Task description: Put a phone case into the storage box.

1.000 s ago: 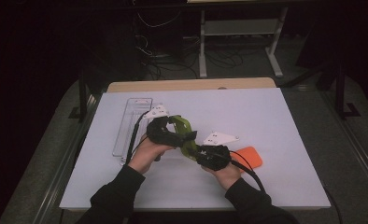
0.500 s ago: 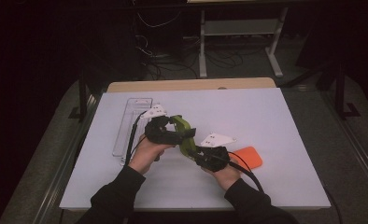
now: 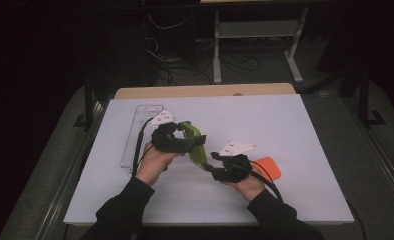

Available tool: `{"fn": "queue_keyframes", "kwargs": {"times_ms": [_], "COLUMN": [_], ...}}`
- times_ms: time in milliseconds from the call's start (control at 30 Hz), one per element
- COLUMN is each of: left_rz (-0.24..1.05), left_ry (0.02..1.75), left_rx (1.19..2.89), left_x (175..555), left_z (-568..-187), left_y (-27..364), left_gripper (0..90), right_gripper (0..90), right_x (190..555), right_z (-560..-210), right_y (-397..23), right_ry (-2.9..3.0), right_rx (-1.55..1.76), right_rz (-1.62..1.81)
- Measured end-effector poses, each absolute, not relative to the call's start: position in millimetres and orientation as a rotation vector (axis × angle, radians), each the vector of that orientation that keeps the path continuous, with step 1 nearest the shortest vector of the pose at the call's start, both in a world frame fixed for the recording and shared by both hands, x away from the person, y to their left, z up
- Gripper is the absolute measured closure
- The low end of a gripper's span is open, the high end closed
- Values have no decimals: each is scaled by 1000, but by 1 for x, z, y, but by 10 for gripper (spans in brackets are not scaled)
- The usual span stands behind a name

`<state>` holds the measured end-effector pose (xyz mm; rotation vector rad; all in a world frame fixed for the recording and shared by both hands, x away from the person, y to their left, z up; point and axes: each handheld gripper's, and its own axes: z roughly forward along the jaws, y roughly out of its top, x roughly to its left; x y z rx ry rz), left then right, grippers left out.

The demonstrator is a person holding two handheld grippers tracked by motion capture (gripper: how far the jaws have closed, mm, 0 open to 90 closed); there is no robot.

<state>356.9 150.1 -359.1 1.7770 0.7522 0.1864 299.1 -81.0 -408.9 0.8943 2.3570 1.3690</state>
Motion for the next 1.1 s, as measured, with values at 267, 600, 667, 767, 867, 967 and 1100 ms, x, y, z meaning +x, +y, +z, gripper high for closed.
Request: {"fn": "queue_keyframes", "kwargs": {"times_ms": [267,600,667,767,867,967,1100], "left_rz": [196,256,264,291,328,354,423], "left_ry": [737,747,747,748,760,773,807], "left_rx": [1768,1787,1781,1781,1776,1764,1756], "left_x": [357,364,366,370,373,378,386], "left_z": [-354,-343,-338,-332,-325,-318,-308], "left_y": [154,162,165,171,179,188,200], "left_gripper": [149,149,148,148,148,148,148], "right_gripper": [299,107,64,4,0,0,0], "right_x": [304,296,291,288,287,287,287], "right_z": [-402,-410,-415,-420,-422,-422,-423], "right_y": [-118,-171,-182,-191,-196,-200,-203], "right_ry": [2374,2324,2316,2316,2278,2262,2255], "right_rx": [972,1038,1029,1039,1052,1060,1077], "right_rz": [1342,1299,1301,1304,1307,1316,1313]}}
